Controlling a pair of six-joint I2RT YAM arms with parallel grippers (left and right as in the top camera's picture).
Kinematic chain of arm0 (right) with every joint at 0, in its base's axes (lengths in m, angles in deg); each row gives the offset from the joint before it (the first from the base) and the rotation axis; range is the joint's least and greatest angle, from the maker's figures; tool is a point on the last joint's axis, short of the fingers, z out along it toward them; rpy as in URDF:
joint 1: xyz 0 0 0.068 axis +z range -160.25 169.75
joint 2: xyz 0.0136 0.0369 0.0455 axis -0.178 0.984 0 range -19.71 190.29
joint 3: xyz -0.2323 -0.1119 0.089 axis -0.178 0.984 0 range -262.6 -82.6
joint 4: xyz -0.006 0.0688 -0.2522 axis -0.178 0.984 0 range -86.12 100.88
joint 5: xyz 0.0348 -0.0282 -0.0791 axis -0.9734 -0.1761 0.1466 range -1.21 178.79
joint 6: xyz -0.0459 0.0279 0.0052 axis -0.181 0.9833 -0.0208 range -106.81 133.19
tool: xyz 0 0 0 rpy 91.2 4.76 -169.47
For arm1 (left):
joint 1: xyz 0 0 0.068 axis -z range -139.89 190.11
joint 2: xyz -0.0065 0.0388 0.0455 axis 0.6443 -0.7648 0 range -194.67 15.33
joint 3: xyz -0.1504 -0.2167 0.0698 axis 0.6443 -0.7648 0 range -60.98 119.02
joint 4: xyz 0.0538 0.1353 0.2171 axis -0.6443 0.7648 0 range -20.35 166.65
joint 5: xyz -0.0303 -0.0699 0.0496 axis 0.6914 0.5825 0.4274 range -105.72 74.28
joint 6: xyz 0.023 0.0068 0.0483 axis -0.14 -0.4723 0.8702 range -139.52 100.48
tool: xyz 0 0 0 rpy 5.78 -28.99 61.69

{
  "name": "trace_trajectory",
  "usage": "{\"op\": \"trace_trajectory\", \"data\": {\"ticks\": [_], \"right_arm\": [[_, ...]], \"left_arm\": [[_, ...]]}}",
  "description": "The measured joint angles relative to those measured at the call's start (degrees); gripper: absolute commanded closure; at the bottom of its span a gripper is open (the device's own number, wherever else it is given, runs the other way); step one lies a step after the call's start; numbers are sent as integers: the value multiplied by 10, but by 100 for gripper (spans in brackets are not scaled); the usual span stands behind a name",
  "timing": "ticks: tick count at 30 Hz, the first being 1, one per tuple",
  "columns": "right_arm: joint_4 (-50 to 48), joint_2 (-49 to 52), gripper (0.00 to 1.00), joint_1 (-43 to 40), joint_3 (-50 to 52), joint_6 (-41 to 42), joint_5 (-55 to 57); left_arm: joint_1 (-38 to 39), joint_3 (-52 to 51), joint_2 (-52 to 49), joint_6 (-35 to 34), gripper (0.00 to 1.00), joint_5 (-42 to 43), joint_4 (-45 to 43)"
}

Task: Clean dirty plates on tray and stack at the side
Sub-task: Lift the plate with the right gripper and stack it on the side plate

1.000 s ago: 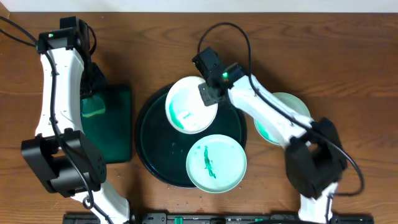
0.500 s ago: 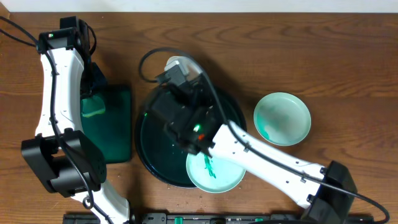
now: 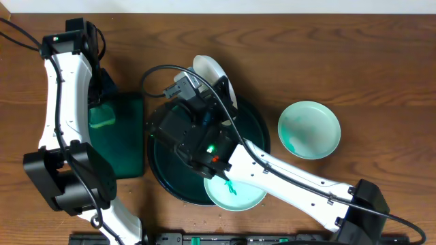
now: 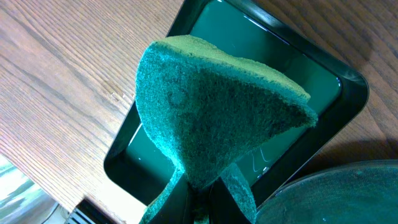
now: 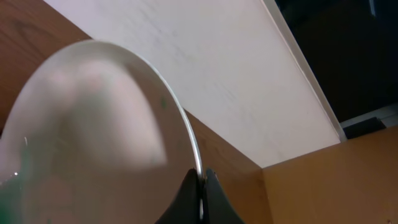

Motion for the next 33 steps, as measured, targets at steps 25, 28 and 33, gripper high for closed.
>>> {"op": "trace_trajectory", "data": {"ticks": [25, 28, 33], "right_arm": [[184, -96, 99, -462, 1, 151, -785], [252, -124, 99, -549, 1, 156, -794], [286, -128, 99, -666, 31, 156, -790]], "left_arm": [[0, 0, 0, 0, 93, 0, 0], [0, 0, 0, 0, 93, 0, 0], [0, 0, 0, 0, 93, 0, -4]]}}
